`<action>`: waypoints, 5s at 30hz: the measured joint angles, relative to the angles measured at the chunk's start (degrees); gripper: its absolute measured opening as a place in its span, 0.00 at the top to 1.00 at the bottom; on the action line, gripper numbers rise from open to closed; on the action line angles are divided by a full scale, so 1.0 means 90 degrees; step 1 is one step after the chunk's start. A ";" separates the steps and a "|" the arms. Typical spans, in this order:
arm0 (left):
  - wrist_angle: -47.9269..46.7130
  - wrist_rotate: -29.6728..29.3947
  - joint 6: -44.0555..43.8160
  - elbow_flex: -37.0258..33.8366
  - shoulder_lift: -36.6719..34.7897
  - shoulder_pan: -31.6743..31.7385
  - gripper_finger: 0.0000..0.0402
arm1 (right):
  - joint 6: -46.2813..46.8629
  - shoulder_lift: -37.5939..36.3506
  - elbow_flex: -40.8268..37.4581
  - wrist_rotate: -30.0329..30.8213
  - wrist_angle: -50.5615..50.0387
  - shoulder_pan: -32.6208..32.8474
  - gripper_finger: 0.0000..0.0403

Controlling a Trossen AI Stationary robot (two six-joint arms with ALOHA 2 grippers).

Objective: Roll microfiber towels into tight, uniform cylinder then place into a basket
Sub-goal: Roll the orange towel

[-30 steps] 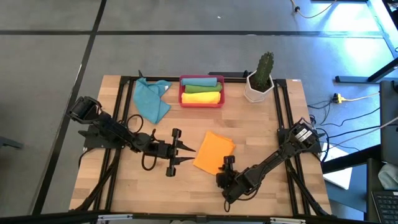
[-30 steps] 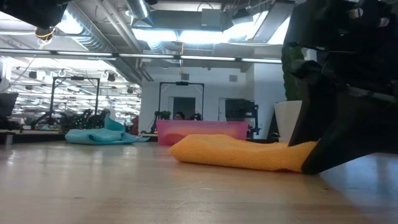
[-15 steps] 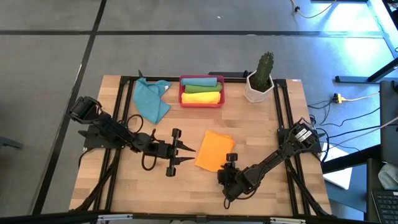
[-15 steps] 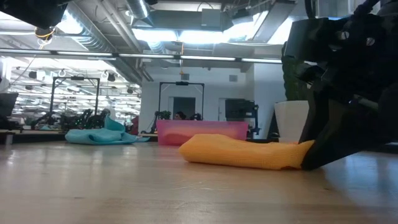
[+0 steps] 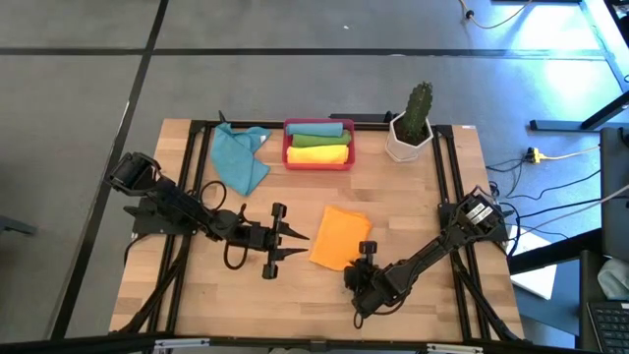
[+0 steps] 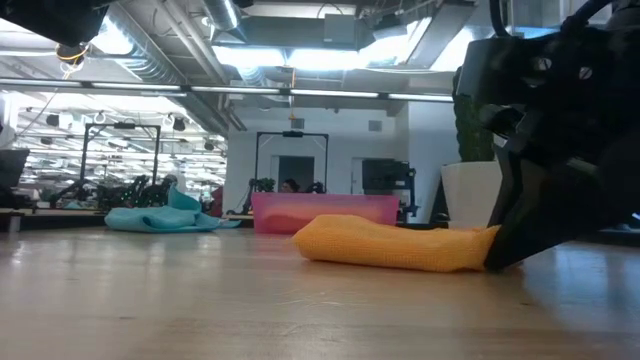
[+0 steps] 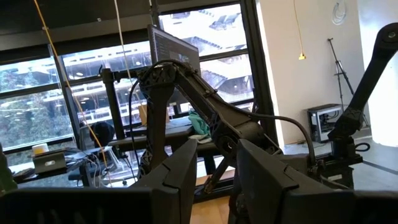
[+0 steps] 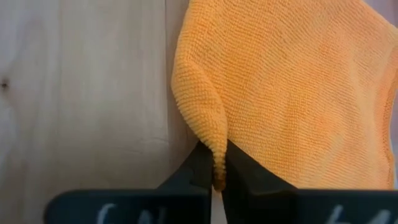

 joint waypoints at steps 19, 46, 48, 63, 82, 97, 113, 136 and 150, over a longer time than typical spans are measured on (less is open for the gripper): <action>-0.0003 0.0001 -0.0042 0.0000 0.0001 0.0002 0.74 | 0.0894 -0.1222 -0.1613 0.0115 0.2224 0.0005 0.97; -0.4446 -0.0785 0.0913 0.0981 0.0223 0.0031 0.74 | 0.2387 -0.2220 -0.5049 0.0130 0.7750 -0.0041 0.96; -0.5176 -0.0774 0.0794 0.1291 0.0438 -0.0029 0.73 | 0.2387 -0.2220 -0.5049 0.0134 0.7762 -0.0041 0.96; -0.5835 -0.1598 0.0634 0.1811 0.1964 -0.0419 0.43 | 0.2387 -0.2220 -0.5047 0.0134 0.7742 -0.0041 0.95; -0.4098 -0.2486 0.1504 0.1824 0.2968 -0.0333 0.42 | 0.2377 -0.2220 -0.5044 0.0094 0.7725 -0.0041 0.95; -0.3836 -0.2504 0.2074 0.1817 0.3031 -0.0183 0.50 | 0.2372 -0.2220 -0.5042 0.0074 0.7725 -0.0039 0.95; -0.4002 -0.1824 0.1588 0.1887 0.3039 -0.0026 0.85 | 0.2043 -0.2220 -0.5042 0.0075 0.7725 -0.0039 0.95; -0.6754 -0.2208 0.0713 0.2726 0.2852 -0.0209 1.00 | -0.0638 -0.2784 -0.4915 -0.0160 0.8645 0.0052 0.62; -0.7575 -0.2212 0.0136 0.3611 0.2847 -0.0324 1.00 | -0.0919 -0.2119 -0.2593 0.0203 0.5002 0.0443 0.54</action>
